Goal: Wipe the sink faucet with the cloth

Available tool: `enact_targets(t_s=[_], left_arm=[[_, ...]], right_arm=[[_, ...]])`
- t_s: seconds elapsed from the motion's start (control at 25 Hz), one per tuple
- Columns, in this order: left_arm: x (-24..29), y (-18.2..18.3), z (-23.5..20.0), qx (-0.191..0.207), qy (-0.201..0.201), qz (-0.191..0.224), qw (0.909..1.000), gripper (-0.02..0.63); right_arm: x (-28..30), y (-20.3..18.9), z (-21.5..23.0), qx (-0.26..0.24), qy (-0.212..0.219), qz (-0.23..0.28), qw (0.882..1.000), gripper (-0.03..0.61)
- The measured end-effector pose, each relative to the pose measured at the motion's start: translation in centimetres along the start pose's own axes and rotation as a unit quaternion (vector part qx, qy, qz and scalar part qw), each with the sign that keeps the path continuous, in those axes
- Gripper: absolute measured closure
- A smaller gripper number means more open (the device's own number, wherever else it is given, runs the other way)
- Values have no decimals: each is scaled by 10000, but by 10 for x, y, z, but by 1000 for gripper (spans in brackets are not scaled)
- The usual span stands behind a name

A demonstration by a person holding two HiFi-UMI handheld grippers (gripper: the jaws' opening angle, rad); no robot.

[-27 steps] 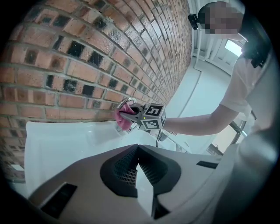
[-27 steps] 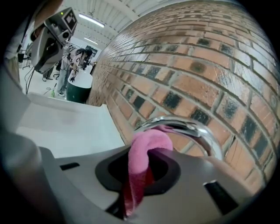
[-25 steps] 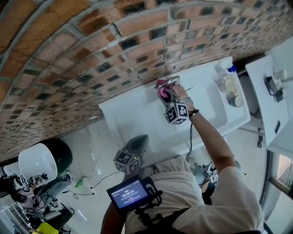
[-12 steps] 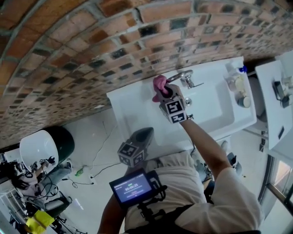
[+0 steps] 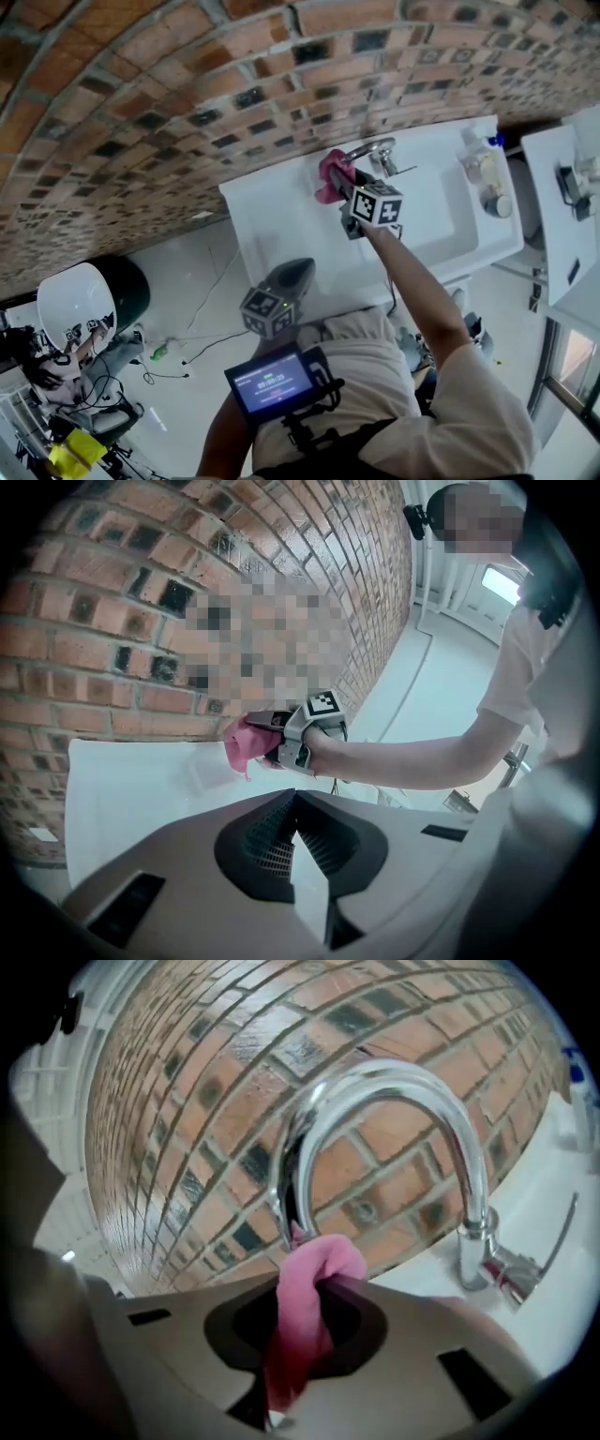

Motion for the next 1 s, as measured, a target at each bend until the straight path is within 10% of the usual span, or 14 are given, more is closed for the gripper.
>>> enact_targets(t_s=[0.36, 0.52, 0.72, 0.84, 1.0], left_arm=[[9, 0, 7, 7, -112, -78, 9999, 620], [12, 0, 13, 51, -134, -121, 9998, 620], [12, 4, 11, 41, -63, -46, 10000, 620], [12, 2, 9, 15, -9, -45, 10000, 620], [17, 2, 10, -13, 57, -63, 10000, 620]], right_arm=[[-76, -1, -104, -1958, 1482, 484, 9682, 522], [-79, -4, -62, -1953, 558, 459, 9781, 522], [-118, 82, -4, -2877, -212, 1152, 9505, 520], [-99, 129, 56, -4391, -699, 531, 8941, 517], [-48, 122, 128, -6318, -849, -577, 7683, 517]])
Point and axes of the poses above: the fingertips, and each gripper's own axes: x forward along the fingers, z to its right, y out of its top, the point moved 2 cm from there along -x, backward along the fingers, and after that the axes turned 14 degrees about -y, right-handed, at the moved point
